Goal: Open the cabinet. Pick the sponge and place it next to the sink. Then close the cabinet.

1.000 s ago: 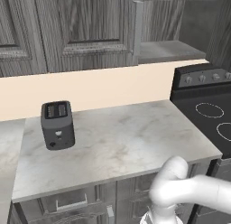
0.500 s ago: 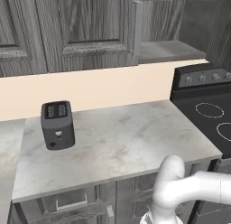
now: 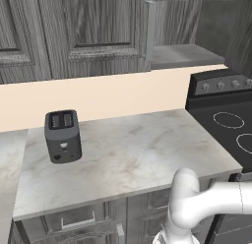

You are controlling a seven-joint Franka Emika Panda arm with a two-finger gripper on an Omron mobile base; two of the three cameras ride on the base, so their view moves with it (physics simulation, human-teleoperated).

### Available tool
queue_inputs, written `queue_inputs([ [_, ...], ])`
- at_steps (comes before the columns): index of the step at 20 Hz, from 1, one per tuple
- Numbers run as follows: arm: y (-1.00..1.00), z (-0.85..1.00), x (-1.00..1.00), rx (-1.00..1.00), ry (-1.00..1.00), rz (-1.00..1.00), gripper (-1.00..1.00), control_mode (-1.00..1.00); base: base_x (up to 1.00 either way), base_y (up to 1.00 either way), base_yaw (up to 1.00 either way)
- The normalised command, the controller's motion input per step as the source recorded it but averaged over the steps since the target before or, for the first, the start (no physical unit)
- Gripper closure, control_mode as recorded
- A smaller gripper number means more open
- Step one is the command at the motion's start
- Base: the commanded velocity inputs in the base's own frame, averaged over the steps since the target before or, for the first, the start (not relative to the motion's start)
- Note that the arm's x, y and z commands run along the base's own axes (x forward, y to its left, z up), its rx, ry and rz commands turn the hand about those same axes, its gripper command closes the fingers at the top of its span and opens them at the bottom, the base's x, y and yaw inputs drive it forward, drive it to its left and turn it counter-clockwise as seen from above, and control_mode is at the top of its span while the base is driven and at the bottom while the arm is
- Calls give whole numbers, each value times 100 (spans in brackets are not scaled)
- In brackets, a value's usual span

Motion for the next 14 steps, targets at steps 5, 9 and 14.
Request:
queue_inputs([
  [5,12,9,0,0,0,5,-100,-100,0,0,0],
  [9,30,17,0,0,0,0,-100,-100,0,0,0],
  [14,55,19,0,0,-6,0,-100,-100,0,0,0],
])
